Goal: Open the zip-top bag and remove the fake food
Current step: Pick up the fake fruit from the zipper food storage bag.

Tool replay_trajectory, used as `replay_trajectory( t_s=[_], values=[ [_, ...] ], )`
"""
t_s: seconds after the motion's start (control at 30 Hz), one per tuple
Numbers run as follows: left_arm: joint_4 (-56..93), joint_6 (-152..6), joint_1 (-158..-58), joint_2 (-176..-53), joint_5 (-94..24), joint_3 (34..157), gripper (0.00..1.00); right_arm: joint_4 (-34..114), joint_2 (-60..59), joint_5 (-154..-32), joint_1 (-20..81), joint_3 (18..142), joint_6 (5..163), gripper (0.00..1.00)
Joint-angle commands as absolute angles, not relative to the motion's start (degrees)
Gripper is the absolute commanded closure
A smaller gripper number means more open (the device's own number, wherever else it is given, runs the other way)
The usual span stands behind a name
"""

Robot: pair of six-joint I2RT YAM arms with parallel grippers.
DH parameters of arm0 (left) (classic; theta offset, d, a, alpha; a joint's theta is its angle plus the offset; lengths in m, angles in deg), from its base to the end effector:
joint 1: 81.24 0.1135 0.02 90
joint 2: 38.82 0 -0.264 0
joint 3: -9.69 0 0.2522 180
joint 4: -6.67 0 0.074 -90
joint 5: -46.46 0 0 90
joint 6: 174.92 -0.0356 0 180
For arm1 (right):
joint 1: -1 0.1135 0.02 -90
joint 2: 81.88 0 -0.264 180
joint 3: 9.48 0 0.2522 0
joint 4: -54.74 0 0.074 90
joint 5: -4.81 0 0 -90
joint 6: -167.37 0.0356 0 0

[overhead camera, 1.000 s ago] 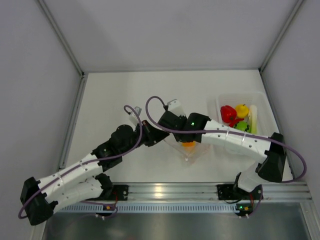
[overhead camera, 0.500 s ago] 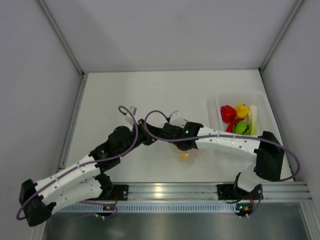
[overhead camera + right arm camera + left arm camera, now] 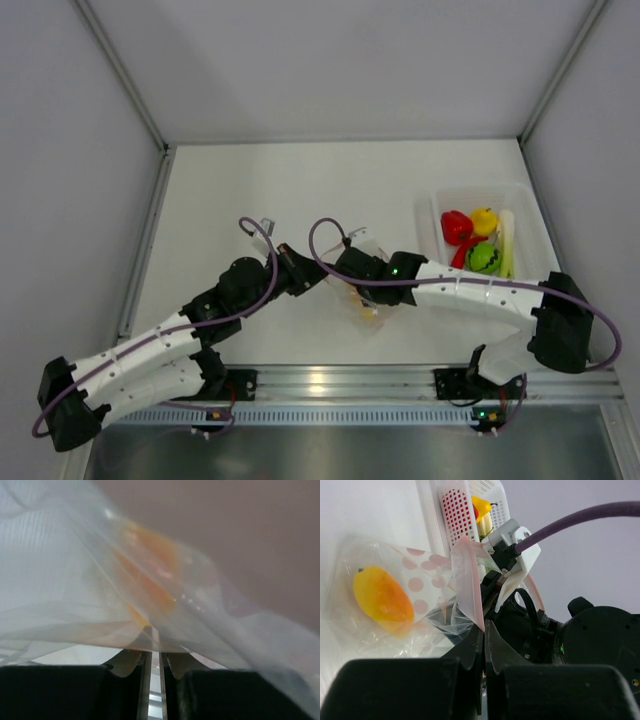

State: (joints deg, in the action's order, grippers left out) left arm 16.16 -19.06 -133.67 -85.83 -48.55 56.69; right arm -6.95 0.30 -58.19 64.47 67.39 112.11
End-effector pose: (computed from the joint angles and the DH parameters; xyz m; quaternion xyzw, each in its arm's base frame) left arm 0.1245 -0.1567 0.2885 -0.1172 0.7540 -0.5370 0.3597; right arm 0.1380 0.2402 0.2544 -0.1913 0.9346 -0.0032 0.2998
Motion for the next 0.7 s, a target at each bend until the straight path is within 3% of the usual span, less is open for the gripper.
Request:
replay_trajectory(
  t_s=[0.0, 0.13, 0.27, 0.67],
  values=[
    [13.14, -19.53, -134.06, -83.39, -49.86, 55.01, 1.00, -1.12, 1.52, -63.22, 63.49, 66.16, 113.76, 0.89],
    [13.23, -19.71, -134.06, -82.68, -50.04, 53.95, 1.00, 1.06, 2.67, -63.39, 63.49, 65.28, 112.88, 0.88],
    [13.14, -20.50, -134.06, -83.64, -48.64, 54.57, 1.00, 3.71, 3.81, -61.82, 63.49, 65.01, 111.74, 0.78],
    [13.14, -22.35, -134.33, -85.85, -45.29, 54.75, 1.00, 13.37, 11.55, -59.00, 62.62, 65.98, 110.59, 0.74]
  ],
)
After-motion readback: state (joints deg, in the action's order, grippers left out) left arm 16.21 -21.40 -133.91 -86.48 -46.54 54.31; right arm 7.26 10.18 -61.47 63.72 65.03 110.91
